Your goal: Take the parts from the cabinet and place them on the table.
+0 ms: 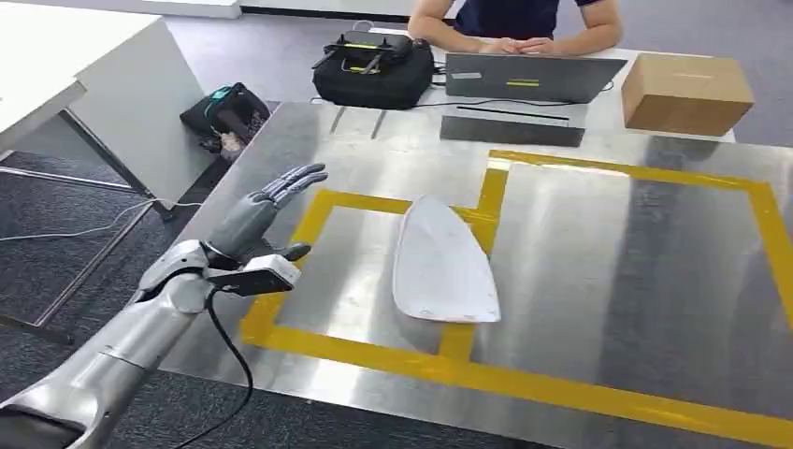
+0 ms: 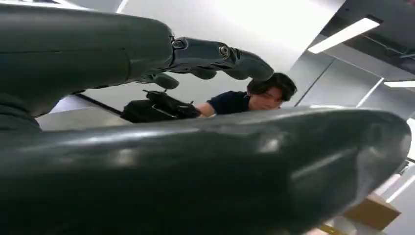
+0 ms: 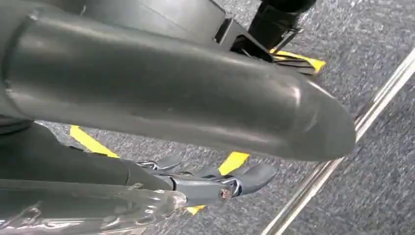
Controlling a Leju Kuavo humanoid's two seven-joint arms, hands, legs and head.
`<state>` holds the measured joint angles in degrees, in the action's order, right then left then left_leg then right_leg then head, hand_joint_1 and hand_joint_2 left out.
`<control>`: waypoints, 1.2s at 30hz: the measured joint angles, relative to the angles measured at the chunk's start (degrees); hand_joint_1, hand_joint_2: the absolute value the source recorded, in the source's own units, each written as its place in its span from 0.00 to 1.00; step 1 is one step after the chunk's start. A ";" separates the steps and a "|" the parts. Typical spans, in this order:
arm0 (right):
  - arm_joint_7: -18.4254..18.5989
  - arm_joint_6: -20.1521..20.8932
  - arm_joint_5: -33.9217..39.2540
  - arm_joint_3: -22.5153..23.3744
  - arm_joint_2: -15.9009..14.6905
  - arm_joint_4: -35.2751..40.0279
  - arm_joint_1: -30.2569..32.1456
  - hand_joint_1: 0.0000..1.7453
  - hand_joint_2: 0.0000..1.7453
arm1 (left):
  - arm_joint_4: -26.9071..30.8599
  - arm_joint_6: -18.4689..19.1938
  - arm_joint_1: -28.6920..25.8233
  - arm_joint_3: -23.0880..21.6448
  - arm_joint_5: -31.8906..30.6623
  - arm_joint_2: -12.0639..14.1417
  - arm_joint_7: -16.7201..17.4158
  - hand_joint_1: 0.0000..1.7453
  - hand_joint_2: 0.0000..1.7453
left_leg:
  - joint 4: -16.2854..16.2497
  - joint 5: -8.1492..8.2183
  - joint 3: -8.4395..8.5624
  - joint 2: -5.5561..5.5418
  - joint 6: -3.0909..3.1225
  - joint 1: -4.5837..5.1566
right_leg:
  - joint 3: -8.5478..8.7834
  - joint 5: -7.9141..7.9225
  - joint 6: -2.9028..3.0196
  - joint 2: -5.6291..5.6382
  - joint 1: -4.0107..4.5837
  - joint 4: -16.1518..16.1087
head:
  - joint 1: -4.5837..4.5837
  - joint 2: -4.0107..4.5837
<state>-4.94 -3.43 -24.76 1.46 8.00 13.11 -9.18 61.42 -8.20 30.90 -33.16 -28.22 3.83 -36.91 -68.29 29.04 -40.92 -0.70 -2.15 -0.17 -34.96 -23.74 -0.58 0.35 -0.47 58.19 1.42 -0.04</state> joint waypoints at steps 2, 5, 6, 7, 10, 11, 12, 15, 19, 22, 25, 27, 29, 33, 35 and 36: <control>0.00 0.02 -0.02 0.17 0.00 0.00 0.11 0.00 0.00 | 0.00 0.09 -0.35 0.04 0.15 0.22 0.02 0.00 0.00 | -6.58 2.55 -2.33 0.01 -0.23 -0.05 | -0.45 0.39 0.04 -0.06 0.00 0.01 | 0.02 0.00; 0.02 0.02 -0.07 0.24 0.00 0.00 0.13 0.00 0.00 | -0.02 0.13 -0.33 0.33 0.28 0.31 0.02 0.00 0.00 | 1.94 -1.93 3.32 0.04 -0.15 -0.19 | -1.28 1.20 -0.29 -0.04 -0.09 0.05 | 0.04 0.00; 0.02 0.02 -0.11 0.26 0.00 0.00 0.10 0.00 0.00 | -0.02 0.15 -0.23 0.44 0.33 0.33 0.02 0.00 0.00 | 6.88 -3.54 6.55 0.08 -0.19 -0.30 | -1.38 1.40 -0.52 -0.04 -0.16 0.09 | 0.02 0.00; 0.04 0.00 -0.15 0.28 -0.02 0.00 0.07 0.00 0.00 | -0.02 0.15 -0.07 0.50 0.42 0.31 0.02 0.00 0.00 | 10.29 -3.37 8.61 0.05 -0.39 -0.28 | -1.64 1.59 -0.85 0.01 0.13 0.17 | 0.00 0.00; 0.07 0.00 -0.17 0.31 -0.02 0.00 0.01 0.00 0.00 | -0.02 0.44 -0.23 0.55 0.48 0.20 0.02 0.00 0.00 | 11.12 -3.95 8.11 -0.24 0.96 0.16 | -2.21 2.64 -1.77 0.02 0.09 -0.06 | 0.03 0.00; 0.07 0.02 -0.17 0.33 -0.02 0.00 0.14 0.00 0.00 | -0.02 0.46 -0.29 0.63 0.48 0.33 0.02 0.00 0.00 | 11.19 -4.34 7.96 -0.21 1.50 0.19 | -2.24 3.04 -2.17 0.04 0.01 -0.33 | -0.04 0.00; 0.09 0.00 -0.17 0.37 -0.02 -0.02 0.29 0.00 0.00 | -0.02 0.50 -0.20 0.81 0.50 0.35 0.02 0.00 0.00 | 11.62 -4.96 7.68 0.00 2.20 -0.18 | -2.59 2.70 -2.48 0.07 -0.08 -0.08 | 0.09 0.00; 0.15 0.02 -0.17 0.50 -0.02 -0.02 0.20 0.00 0.00 | -0.02 0.57 -0.23 0.85 0.55 0.33 0.02 0.00 0.00 | 11.61 -6.14 6.32 0.05 2.93 -0.17 | -6.26 -5.64 -3.02 -0.01 -0.09 9.82 | -0.55 0.00; 0.15 0.02 -0.17 0.76 -0.02 -0.02 0.25 0.00 0.00 | -0.04 0.59 -0.49 0.87 0.55 0.44 0.04 0.00 0.00 | 11.53 -8.09 3.76 0.05 2.84 -0.01 | -5.53 -7.48 -2.90 0.01 -0.01 15.97 | -0.50 0.00; 0.15 0.00 -0.17 0.79 -0.02 0.00 -0.11 0.00 0.00 | -0.04 0.59 -0.46 0.98 0.55 0.48 0.04 0.00 0.00 | 11.40 -9.33 2.62 0.03 2.14 -0.05 | 4.17 -5.08 -2.61 0.00 -0.05 1.76 | -0.59 0.00; 0.18 0.00 -0.17 0.81 0.00 0.00 -0.19 0.00 0.00 | -0.04 0.57 -0.28 1.20 0.57 0.55 0.04 0.00 0.00 | 11.67 -10.82 2.35 0.07 1.12 -0.01 | 5.15 -5.09 -2.04 0.34 0.45 0.00 | -0.77 0.00; 0.20 0.00 -0.17 0.83 0.06 0.00 -0.02 0.00 0.00 | -0.06 0.59 -0.39 1.25 0.57 0.68 0.04 0.00 0.00 | 12.26 -11.93 2.14 -0.06 0.39 0.06 | 3.64 -3.88 -1.00 0.15 0.18 -0.64 | -0.70 0.00; 0.35 0.06 -0.20 0.87 0.07 0.00 -0.22 0.00 0.00 | -0.13 0.72 -0.32 1.36 0.61 0.87 0.04 0.00 0.00 | 8.68 -6.16 0.35 0.08 -0.21 0.00 | 3.28 -2.32 -0.03 0.01 -0.04 -0.91 | -0.44 0.00; 0.46 0.09 -0.35 0.92 0.07 0.00 0.08 0.00 0.00 | -0.42 0.85 -0.47 1.36 0.59 1.05 0.20 0.00 0.00 | -5.34 0.77 -2.49 0.11 -0.43 0.04 | 0.63 -0.15 0.09 -0.07 0.17 -1.14 | -0.28 0.00; 0.46 0.09 -0.44 1.01 0.07 0.00 0.16 0.00 0.00 | -0.59 0.87 -0.52 1.36 0.55 1.09 0.22 0.00 0.00 | -1.23 -2.36 1.31 0.10 0.38 0.46 | -0.48 0.76 0.16 -0.07 0.51 -1.15 | -0.28 0.00; 0.46 0.09 -0.50 1.03 0.07 0.00 0.15 0.00 0.00 | -0.61 0.87 -0.48 1.36 0.53 1.09 0.28 0.00 0.00 | 3.86 -4.00 4.68 0.08 1.17 0.82 | -0.82 1.14 0.21 -0.01 0.70 -1.15 | -0.31 0.00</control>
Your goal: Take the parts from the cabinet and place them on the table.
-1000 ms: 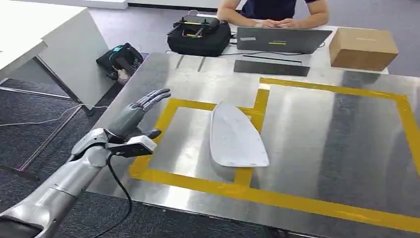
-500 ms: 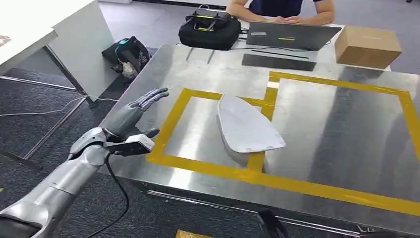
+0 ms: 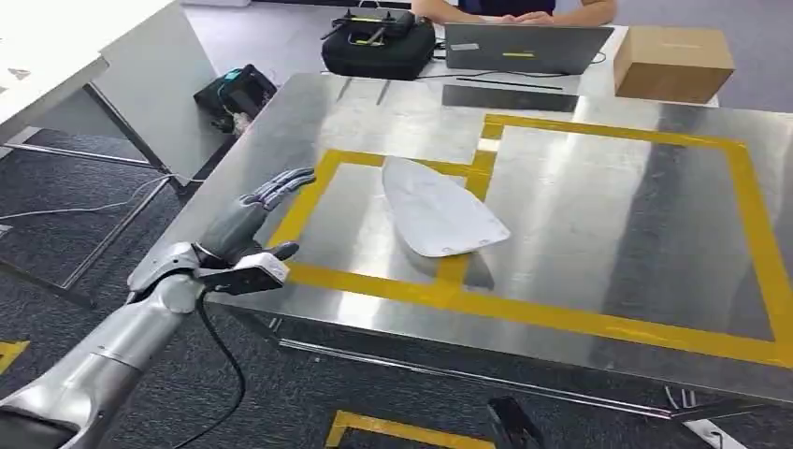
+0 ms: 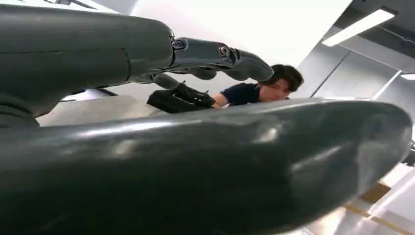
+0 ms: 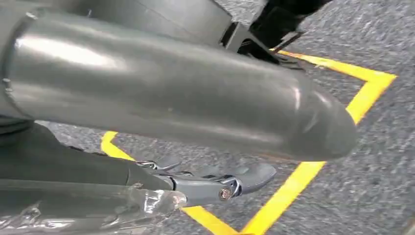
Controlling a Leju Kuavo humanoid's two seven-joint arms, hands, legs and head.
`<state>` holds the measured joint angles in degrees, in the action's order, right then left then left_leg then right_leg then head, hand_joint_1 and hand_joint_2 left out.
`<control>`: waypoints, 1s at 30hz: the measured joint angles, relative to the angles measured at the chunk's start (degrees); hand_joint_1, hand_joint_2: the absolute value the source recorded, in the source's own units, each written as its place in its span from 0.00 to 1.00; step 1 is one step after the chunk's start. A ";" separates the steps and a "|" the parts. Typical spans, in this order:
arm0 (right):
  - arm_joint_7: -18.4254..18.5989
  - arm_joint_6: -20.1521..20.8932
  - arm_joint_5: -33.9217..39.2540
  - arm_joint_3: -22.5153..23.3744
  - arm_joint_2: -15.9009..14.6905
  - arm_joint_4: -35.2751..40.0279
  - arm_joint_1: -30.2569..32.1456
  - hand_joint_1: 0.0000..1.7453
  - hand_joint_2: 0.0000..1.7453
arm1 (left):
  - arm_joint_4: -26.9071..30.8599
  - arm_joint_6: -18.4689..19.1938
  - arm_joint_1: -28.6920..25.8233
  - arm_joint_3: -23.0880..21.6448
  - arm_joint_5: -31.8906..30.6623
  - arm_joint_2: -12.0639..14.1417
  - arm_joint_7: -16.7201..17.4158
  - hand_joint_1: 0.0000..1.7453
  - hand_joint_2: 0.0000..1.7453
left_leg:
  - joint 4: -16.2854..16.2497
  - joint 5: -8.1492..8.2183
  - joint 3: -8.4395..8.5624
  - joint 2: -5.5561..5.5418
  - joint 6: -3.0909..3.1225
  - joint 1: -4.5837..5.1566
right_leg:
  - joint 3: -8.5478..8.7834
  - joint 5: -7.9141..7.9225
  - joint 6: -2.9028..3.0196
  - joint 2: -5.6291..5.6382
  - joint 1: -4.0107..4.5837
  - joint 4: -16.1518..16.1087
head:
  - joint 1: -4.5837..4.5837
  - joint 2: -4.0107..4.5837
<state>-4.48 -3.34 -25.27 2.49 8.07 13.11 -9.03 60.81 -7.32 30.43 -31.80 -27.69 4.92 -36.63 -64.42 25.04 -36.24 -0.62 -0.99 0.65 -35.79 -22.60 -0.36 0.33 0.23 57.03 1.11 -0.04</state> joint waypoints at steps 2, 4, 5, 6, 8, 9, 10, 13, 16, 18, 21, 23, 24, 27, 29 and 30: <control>0.00 0.00 -0.13 0.00 0.24 0.00 0.03 0.00 0.00 | -0.02 0.00 0.30 0.07 -0.09 0.07 0.07 0.00 0.00 | 8.10 0.28 5.36 0.27 2.18 0.78 | -0.68 0.53 -0.20 -0.15 0.37 -0.01 | -0.11 0.00; -0.05 0.09 -0.18 0.02 0.26 -0.02 0.09 0.00 0.00 | -0.11 0.00 0.38 0.11 -0.13 0.13 0.11 0.00 0.00 | 10.00 0.28 5.60 0.32 1.97 0.97 | -1.11 1.52 -0.91 -0.25 -0.20 -0.18 | 0.00 0.00; 0.00 0.09 -0.20 0.02 0.31 -0.02 0.23 0.00 0.00 | -0.18 0.00 0.24 0.11 -0.13 0.20 0.13 0.00 0.00 | 10.02 -0.07 5.42 0.29 2.08 1.13 | -1.19 1.84 -1.19 -0.25 -0.32 -0.40 | 0.04 0.00; 0.00 0.13 -0.24 0.02 0.31 -0.02 0.43 0.00 0.00 | -0.22 0.00 0.09 0.11 -0.15 0.17 0.13 0.00 0.00 | 11.10 -0.99 5.42 0.41 2.40 0.86 | -1.17 2.38 -1.53 -0.10 -0.01 -0.84 | -0.02 0.00; 0.00 0.13 -0.29 0.04 0.31 -0.02 0.59 0.00 0.00 | -0.35 0.02 0.24 0.11 -0.18 0.24 0.22 0.00 0.00 | 12.04 -2.20 5.16 0.73 2.59 0.13 | -2.77 -1.59 -1.89 0.03 0.13 1.52 | -0.09 0.00; 0.00 0.13 -0.33 0.04 0.31 -0.02 0.60 0.00 0.00 | -0.37 0.02 0.25 0.11 -0.22 0.28 0.29 0.00 0.00 | 12.00 -2.54 4.71 0.77 2.59 -0.02 | -3.88 -4.61 -2.23 0.03 -0.05 5.86 | -0.31 0.00; 0.00 0.15 -0.33 0.04 0.28 -0.02 0.56 0.00 0.00 | -0.42 0.02 0.17 0.11 -0.42 0.33 0.33 0.00 0.00 | 11.99 -2.97 4.26 0.81 2.55 -0.13 | -5.46 -7.45 -2.56 0.02 -0.32 11.33 | -0.41 0.00; -0.02 0.17 -0.31 0.13 0.24 -0.02 0.53 0.00 0.00 | -0.68 -0.26 0.11 0.09 -0.79 0.42 0.70 0.00 0.00 | 11.28 -3.92 2.58 0.91 1.92 -0.69 | -5.76 -8.05 -3.67 -0.01 -0.77 17.24 | -0.52 0.00; -0.07 0.17 -0.29 0.17 0.24 -0.02 0.31 0.00 0.00 | -0.87 -0.66 0.13 0.20 -1.01 0.81 0.90 0.00 0.00 | 9.76 -4.71 0.40 0.81 0.74 -1.77 | 3.38 -3.01 -5.28 -0.12 -1.84 4.06 | -0.55 0.00; -0.24 0.17 -0.20 0.20 0.33 0.00 -0.01 0.00 0.00 | -0.90 -1.44 0.06 0.85 -1.20 1.51 1.07 0.00 0.00 | 8.81 -5.34 -0.82 0.67 -0.14 -1.47 | 5.65 -5.13 -4.49 0.44 -1.41 0.29 | -0.88 -0.02; -0.31 0.09 0.00 0.28 0.31 0.00 0.20 0.00 0.00 | -1.35 -3.71 -0.36 1.42 -2.64 2.80 1.86 0.00 0.00 | 8.89 -6.56 -1.08 0.62 -1.01 -1.58 | 4.46 -4.59 -3.10 0.46 -1.17 1.36 | -0.66 0.00; -0.39 0.07 0.11 0.50 0.31 0.00 0.20 0.00 0.00 | -2.10 -5.09 -0.74 1.99 -3.47 4.32 2.23 0.00 0.00 | 6.79 -2.46 -2.32 0.65 -1.44 -1.71 | 3.01 -3.32 -1.16 0.43 -1.32 1.25 | -0.29 0.00; -0.40 0.07 0.13 0.66 0.31 -0.02 0.20 0.00 0.00 | -2.25 -5.33 -0.76 2.16 -3.52 4.53 2.25 0.00 0.00 | 2.96 1.14 -3.51 0.64 -1.57 -1.65 | 2.22 -2.68 -0.70 0.41 -1.20 1.25 | -0.11 0.00; -0.48 -0.02 0.35 0.96 0.28 -0.02 0.23 0.00 0.00 | -3.01 -6.94 -1.15 2.73 -4.81 5.33 3.64 0.00 0.00 | -10.07 7.51 -6.50 0.63 -1.53 -1.59 | -0.34 -0.63 -0.33 0.23 -0.71 1.26 | -0.11 0.00; -0.70 -0.09 0.55 1.22 0.26 -0.02 0.27 0.00 0.00 | -3.94 -9.12 -1.93 3.19 -6.14 6.17 5.21 0.00 0.00 | -9.74 3.91 -4.20 0.63 -1.05 -1.55 | -2.17 0.81 -0.16 0.27 -0.42 1.29 | 0.04 0.00; -0.85 -0.11 0.57 1.27 0.26 -0.02 0.32 0.00 0.00 | -4.31 -9.88 -2.16 3.52 -6.54 6.47 5.25 0.00 0.00 | -7.05 1.84 -1.82 0.62 -0.69 -1.52 | -2.97 1.50 -0.21 0.32 -0.29 1.29 | 0.00 0.00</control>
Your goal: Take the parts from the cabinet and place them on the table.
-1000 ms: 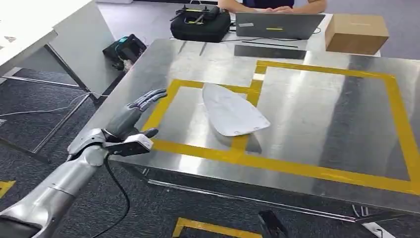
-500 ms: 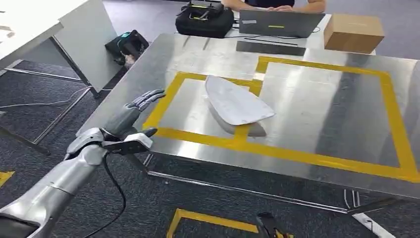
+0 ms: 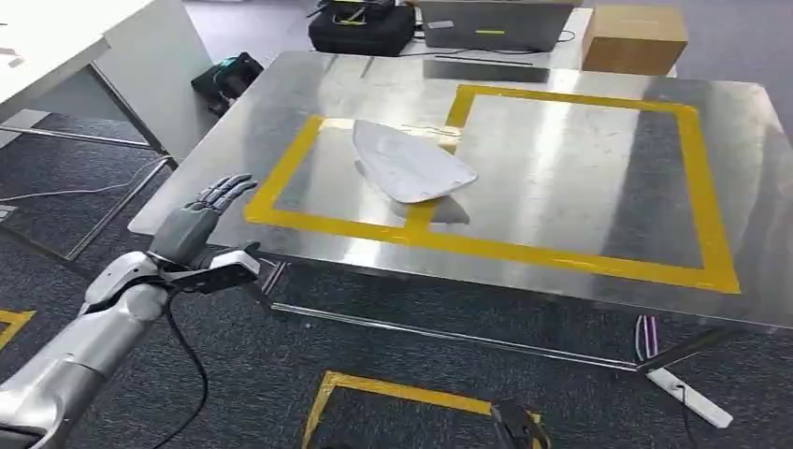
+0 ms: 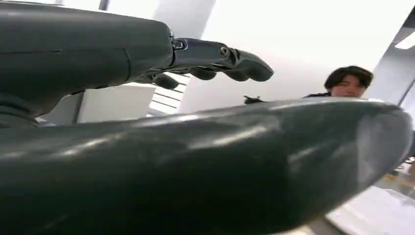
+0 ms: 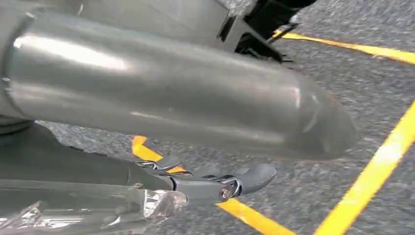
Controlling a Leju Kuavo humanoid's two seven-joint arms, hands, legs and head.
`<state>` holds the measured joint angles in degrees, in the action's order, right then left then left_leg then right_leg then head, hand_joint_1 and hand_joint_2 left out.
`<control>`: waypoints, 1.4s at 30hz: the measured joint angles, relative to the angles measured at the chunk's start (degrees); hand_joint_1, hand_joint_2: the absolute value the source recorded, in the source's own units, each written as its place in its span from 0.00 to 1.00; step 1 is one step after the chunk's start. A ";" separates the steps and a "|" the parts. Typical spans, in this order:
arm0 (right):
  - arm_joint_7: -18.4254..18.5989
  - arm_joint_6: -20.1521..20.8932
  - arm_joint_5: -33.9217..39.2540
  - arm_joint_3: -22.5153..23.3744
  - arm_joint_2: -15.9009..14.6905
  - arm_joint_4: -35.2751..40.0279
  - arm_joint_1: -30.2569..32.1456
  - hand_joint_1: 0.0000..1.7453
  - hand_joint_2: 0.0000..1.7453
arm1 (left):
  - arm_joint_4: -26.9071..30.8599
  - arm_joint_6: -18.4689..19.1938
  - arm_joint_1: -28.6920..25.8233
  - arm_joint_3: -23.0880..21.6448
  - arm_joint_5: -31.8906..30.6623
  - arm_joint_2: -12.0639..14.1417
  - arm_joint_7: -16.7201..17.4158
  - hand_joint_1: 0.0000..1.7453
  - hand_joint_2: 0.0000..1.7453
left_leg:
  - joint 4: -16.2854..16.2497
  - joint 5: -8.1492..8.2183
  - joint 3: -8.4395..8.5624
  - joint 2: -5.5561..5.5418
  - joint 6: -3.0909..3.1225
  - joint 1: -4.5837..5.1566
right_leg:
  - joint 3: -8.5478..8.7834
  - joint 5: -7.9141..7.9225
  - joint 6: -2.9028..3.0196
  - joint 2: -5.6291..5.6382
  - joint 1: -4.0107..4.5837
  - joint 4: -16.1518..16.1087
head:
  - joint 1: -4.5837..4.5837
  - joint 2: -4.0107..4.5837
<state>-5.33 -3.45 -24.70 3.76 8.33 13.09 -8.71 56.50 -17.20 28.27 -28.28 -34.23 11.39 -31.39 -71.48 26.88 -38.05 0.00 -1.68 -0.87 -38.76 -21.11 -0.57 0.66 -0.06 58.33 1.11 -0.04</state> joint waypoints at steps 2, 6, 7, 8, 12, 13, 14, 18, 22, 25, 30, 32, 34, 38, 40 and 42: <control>-0.15 -0.07 0.04 0.26 -0.04 0.02 0.00 0.00 0.00 | -0.44 -0.90 -0.04 0.57 -0.57 0.44 0.29 0.00 0.00 | 9.28 0.50 7.33 -0.02 0.99 0.45 | -1.13 1.28 -0.27 0.04 0.06 0.02 | 0.04 -0.02; -0.35 -0.26 0.35 0.68 -0.04 0.00 0.18 0.00 0.00 | -3.14 -5.87 -1.25 1.77 -4.87 1.61 4.63 0.00 0.00 | 16.32 1.40 10.09 0.06 1.42 1.53 | -1.74 4.52 -1.67 -0.05 -0.41 -1.52 | 0.02 0.00; -0.39 -0.39 0.53 0.92 -0.04 -0.04 0.71 0.00 0.00 | -4.05 -6.91 -2.00 2.21 -5.27 1.84 5.49 0.00 0.00 | 16.72 0.42 9.62 0.36 1.90 1.08 | -2.28 4.82 -2.01 0.11 -0.39 -1.80 | 0.11 0.00; -0.61 -0.46 0.68 1.24 -0.04 -0.06 1.18 0.00 0.00 | -5.24 -8.32 -2.77 2.86 -5.94 2.10 6.33 0.00 0.00 | 16.70 -0.35 8.74 0.47 2.44 1.06 | -2.98 1.74 -2.18 -0.09 -0.43 -0.61 | 0.16 0.00; -0.72 -0.63 0.83 1.60 -0.04 -0.11 1.73 0.00 0.00 | -7.61 -10.36 -5.30 4.63 -6.67 2.60 6.95 0.00 0.00 | 16.59 -3.54 5.00 0.44 2.81 1.12 | -6.19 -10.23 -2.68 -0.20 -0.36 16.49 | -0.48 0.00; -0.76 -0.63 0.85 1.77 -0.04 -0.11 1.75 0.00 0.00 | -8.24 -10.36 -5.58 4.98 -6.82 2.62 7.02 0.00 0.00 | 16.56 -4.33 3.97 0.46 2.74 1.14 | -5.66 -9.19 -2.66 -0.20 -0.31 18.71 | -0.39 0.00; -0.76 -0.66 0.85 1.84 -0.04 -0.11 1.81 0.00 0.00 | -8.70 -10.36 -5.77 5.22 -7.04 2.62 7.02 0.00 0.00 | 16.49 -5.09 3.02 0.45 2.70 1.15 | -4.16 -7.04 -2.56 -0.20 -0.27 18.58 | -0.46 0.00; -0.85 -0.66 0.83 1.99 -0.04 -0.04 1.19 0.00 0.00 | -9.79 -10.38 -6.27 6.03 -7.21 2.84 7.04 0.00 0.00 | 15.89 -7.77 -0.03 0.30 1.72 1.32 | 11.84 -8.55 -1.83 -0.25 0.21 -0.59 | -0.44 0.00; -1.00 -0.85 1.09 2.36 -0.04 -0.04 1.38 0.00 0.00 | -10.36 -10.42 -6.85 6.89 -7.76 3.06 8.83 0.00 0.00 | 16.45 -10.25 -0.49 0.38 0.45 1.03 | 10.18 -7.68 -0.20 -0.27 0.38 -1.97 | -0.33 0.00; -1.25 -1.36 1.38 2.86 -0.04 -0.07 1.52 0.00 0.00 | -11.30 -11.04 -9.33 9.16 -6.75 2.99 10.54 0.00 0.00 | 10.11 -0.89 -2.65 0.18 -0.66 0.71 | 8.58 -5.68 0.96 -0.10 0.16 -2.04 | 0.46 0.00; -2.16 -2.56 2.23 4.06 -0.07 -0.09 3.01 0.00 0.00 | -16.88 -11.41 -14.97 15.00 -1.44 0.19 10.64 0.00 0.00 | -0.05 -1.39 -2.14 0.19 -1.39 0.09 | 4.81 -2.75 0.38 -0.08 0.08 -1.92 | 0.46 0.00; -2.62 -2.97 2.36 4.50 -0.07 -0.11 3.30 0.00 0.00 | -19.52 -10.77 -16.39 17.82 0.68 -1.32 10.08 0.00 0.00 | 8.87 -2.16 4.77 0.24 -1.65 -0.44 | 3.72 -1.86 -0.31 -0.12 0.01 -1.70 | 0.44 0.00; -3.19 -3.50 2.60 4.98 -0.17 -0.11 3.43 0.00 0.00 | -23.02 -9.79 -17.15 20.79 2.28 -2.74 10.08 0.00 0.00 | 16.11 0.90 9.50 -0.07 -0.61 -0.19 | 3.03 -1.38 -1.05 -0.22 0.37 -1.08 | 0.37 0.00; -3.85 -4.92 2.73 5.81 -0.37 -0.20 4.47 0.00 0.00 | -29.78 -8.04 -20.24 26.15 6.22 -5.13 10.56 0.00 0.00 | 16.30 0.44 9.17 0.04 0.38 0.10 | 2.39 -1.55 1.76 -0.13 0.35 -1.41 | 0.42 0.00; -4.13 -5.82 2.38 6.19 -0.37 -0.26 4.77 0.00 0.00 | -32.70 -6.84 -21.22 28.90 7.46 -6.10 11.87 0.00 0.00 | 16.26 0.16 8.88 -0.12 1.14 0.50 | 2.64 -0.94 1.53 -0.11 0.05 -2.07 | 0.37 0.00; -4.35 -6.08 2.25 6.45 -0.37 -0.31 4.75 0.00 0.00 | -35.67 -4.23 -22.49 31.15 8.40 -7.08 14.85 0.00 0.00 | 16.18 -0.17 8.52 -0.11 1.72 0.89 | 3.21 0.00 0.15 -0.13 -0.37 -2.58 | 0.39 0.00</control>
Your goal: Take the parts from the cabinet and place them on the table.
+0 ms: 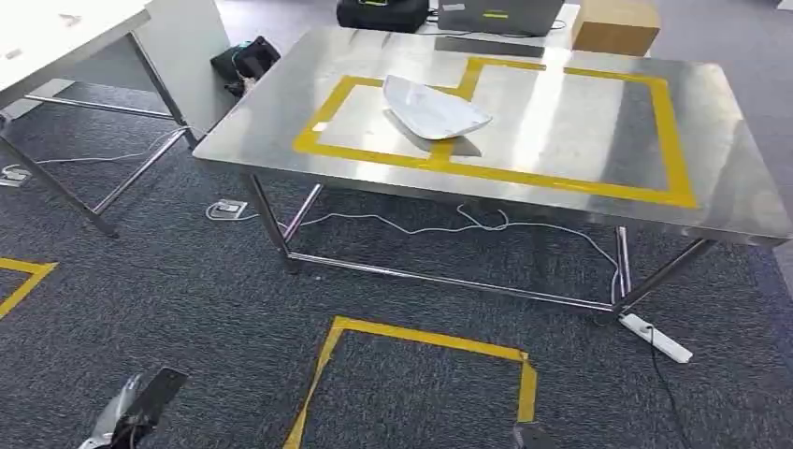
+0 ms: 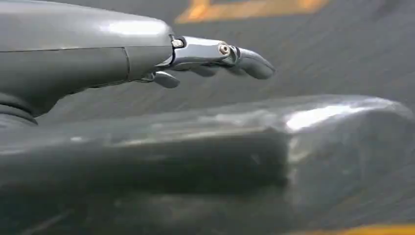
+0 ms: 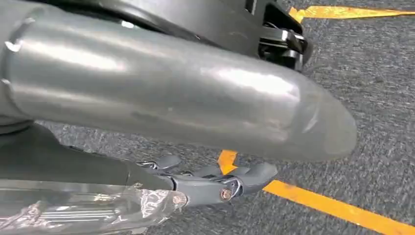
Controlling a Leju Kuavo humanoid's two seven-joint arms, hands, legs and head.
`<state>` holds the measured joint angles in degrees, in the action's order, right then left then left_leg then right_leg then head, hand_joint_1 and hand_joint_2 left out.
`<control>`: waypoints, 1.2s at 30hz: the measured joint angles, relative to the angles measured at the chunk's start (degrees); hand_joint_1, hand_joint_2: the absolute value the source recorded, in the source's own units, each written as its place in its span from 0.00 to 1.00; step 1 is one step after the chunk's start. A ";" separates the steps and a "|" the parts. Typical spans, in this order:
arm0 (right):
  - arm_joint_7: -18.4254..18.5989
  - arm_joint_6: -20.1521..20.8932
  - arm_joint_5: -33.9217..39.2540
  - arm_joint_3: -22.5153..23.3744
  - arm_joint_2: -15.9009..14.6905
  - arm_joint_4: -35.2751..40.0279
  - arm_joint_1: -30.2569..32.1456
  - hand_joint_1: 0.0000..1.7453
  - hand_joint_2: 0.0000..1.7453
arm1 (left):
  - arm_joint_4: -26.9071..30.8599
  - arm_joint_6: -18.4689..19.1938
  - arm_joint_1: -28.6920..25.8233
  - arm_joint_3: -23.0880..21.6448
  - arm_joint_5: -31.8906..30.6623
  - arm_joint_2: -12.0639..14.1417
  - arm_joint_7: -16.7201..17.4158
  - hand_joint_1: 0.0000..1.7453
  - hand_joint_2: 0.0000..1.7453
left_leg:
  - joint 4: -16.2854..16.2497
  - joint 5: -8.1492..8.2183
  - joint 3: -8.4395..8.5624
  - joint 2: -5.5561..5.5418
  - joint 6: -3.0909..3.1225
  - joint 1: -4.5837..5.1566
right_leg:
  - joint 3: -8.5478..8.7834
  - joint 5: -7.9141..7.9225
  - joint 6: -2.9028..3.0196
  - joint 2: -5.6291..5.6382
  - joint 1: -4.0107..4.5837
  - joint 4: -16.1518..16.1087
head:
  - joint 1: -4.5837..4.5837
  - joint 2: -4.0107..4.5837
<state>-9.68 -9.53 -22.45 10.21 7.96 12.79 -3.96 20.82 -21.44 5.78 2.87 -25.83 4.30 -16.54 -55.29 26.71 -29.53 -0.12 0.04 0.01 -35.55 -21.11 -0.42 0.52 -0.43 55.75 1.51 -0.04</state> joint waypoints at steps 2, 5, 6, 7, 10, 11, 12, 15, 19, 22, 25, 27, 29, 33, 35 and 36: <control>-0.09 -0.17 0.00 0.48 0.00 -0.02 0.22 0.00 0.00 | -2.64 1.11 -1.71 2.02 0.57 -1.11 2.02 0.00 0.00 | -0.08 -0.28 -0.38 0.02 0.43 0.30 | -0.22 0.96 -1.42 0.04 -0.34 -0.38 | 0.07 0.00; -0.11 -0.17 -0.07 0.61 0.00 -0.15 0.33 0.00 0.00 | -4.98 1.55 -3.09 3.39 0.63 -2.29 3.25 0.00 0.00 | -0.25 -0.59 -0.85 -0.01 0.91 0.66 | -0.52 1.65 -2.72 -0.07 -0.74 -0.60 | 0.07 0.00; -0.11 -0.17 -0.07 0.61 0.00 -0.17 0.25 0.00 0.00 | -5.41 1.57 -3.18 3.71 0.63 -2.44 3.47 0.00 0.00 | -0.35 -0.67 -1.03 -0.06 1.04 0.77 | -0.61 1.79 -3.01 -0.10 -0.87 -0.64 | 0.07 0.00; -0.15 -0.17 -0.07 0.63 0.00 -0.20 0.19 0.00 0.00 | -5.74 1.59 -3.19 3.95 0.65 -2.51 3.54 0.00 0.00 | -0.42 -0.74 -1.24 -0.10 1.16 0.88 | -0.65 1.90 -3.26 -0.14 -0.99 -0.66 | 0.09 0.00; -0.33 -0.28 -0.04 0.92 0.00 -0.26 0.21 0.00 0.00 | -7.30 2.44 -3.28 5.02 0.98 -3.23 7.10 0.00 0.00 | 0.23 -1.67 -1.14 0.06 2.05 0.49 | -1.51 1.44 -4.11 -0.10 -1.19 -0.15 | 0.11 0.00; -0.37 -0.35 -0.02 1.00 0.00 -0.26 0.28 0.00 0.00 | -7.47 2.57 -3.58 5.29 1.16 -3.36 7.95 0.00 0.00 | 0.25 -1.87 -1.38 -0.12 2.18 0.46 | -2.34 -1.14 -3.97 -0.16 -1.08 2.17 | -0.09 0.00; -0.44 -0.35 0.00 1.03 0.00 -0.26 0.35 0.00 0.00 | -7.60 2.60 -3.87 5.46 1.20 -3.56 8.50 0.00 0.00 | 0.23 -1.99 -1.69 -0.13 2.29 0.41 | -3.80 -4.29 -3.84 -0.18 -1.04 6.45 | -0.28 0.00; -0.59 -0.57 0.11 1.27 0.00 -0.35 0.62 0.00 0.00 | -8.39 3.03 -4.31 6.29 2.05 -4.41 11.34 0.00 0.00 | 0.16 -2.70 -2.85 -0.89 2.06 0.49 | -7.51 -10.73 -3.58 -0.18 -0.84 19.25 | -0.22 0.00; -0.76 -1.22 0.28 1.94 0.00 -0.44 1.00 0.00 0.00 | -8.72 2.90 -4.87 8.33 4.45 -6.22 13.48 0.00 0.00 | -0.09 -3.49 -3.59 -3.36 1.13 0.24 | 4.19 -5.87 -2.93 1.24 -0.85 3.97 | -0.24 0.00; -1.03 -2.34 0.09 2.10 0.02 -0.46 0.94 0.00 0.00 | -8.72 2.57 -4.88 9.70 5.53 -6.75 14.38 0.00 0.00 | -0.18 -3.97 -3.96 -4.55 0.00 0.24 | 5.64 -6.72 -2.31 2.32 -0.44 0.84 | -0.02 0.00; -1.07 -3.56 -0.18 2.38 0.02 -0.50 0.98 0.00 0.00 | -8.87 2.53 -5.24 11.06 5.97 -7.23 14.83 0.00 0.00 | -0.29 -4.38 -4.36 -5.56 -1.00 -0.24 | 6.13 -6.01 -0.88 0.61 -0.60 0.61 | -0.11 0.00; -1.11 -4.04 -0.31 2.49 0.02 -0.48 0.93 0.00 0.00 | -8.93 2.53 -5.48 11.49 5.99 -7.60 14.83 0.00 0.00 | -5.37 0.06 -6.71 -1.97 -1.56 -0.06 | 5.81 -5.63 -0.28 -0.30 -0.41 0.60 | 0.66 0.00; -1.09 -4.15 -0.39 2.53 0.00 -0.50 1.34 0.00 0.00 | -8.93 2.62 -5.30 11.91 5.99 -7.67 14.83 0.00 0.00 | -15.54 5.10 -11.06 -0.72 -2.11 -0.23 | 5.49 -5.55 -0.14 -1.99 -0.25 0.62 | 0.70 0.00; -1.07 -4.26 -0.39 2.56 0.00 -0.52 1.33 0.00 0.00 | -8.93 2.84 -5.58 12.28 5.79 -8.02 14.83 0.00 0.00 | -11.97 1.67 -7.88 0.04 -2.44 -0.69 | 5.38 -5.50 -0.25 -4.84 -0.27 0.64 | 0.72 0.00; -1.07 -4.26 -0.42 2.56 -0.02 -0.52 1.20 0.00 0.00 | -8.93 2.86 -5.40 12.43 5.60 -8.17 14.83 0.00 0.00 | -1.77 -1.74 -1.72 4.50 -2.56 -0.73 | 5.70 -5.66 -0.92 -6.07 0.03 0.74 | 0.78 0.00; -1.09 -4.26 -0.44 2.58 -0.07 -0.52 1.23 0.00 0.00 | -8.93 2.95 -5.05 12.43 5.35 -8.44 14.83 0.00 0.00 | -0.36 -1.44 -1.35 4.84 -2.03 -0.49 | 5.40 -6.05 -1.47 -6.48 0.41 1.20 | 1.14 0.00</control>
<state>-10.78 -13.79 -22.88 12.79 7.89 12.26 -2.73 11.89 -18.49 0.73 15.30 -20.48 -4.13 -1.70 -55.65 25.27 -30.88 4.72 -1.99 -0.48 -30.15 -27.16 -1.88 -5.96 -0.02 56.95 2.65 -0.04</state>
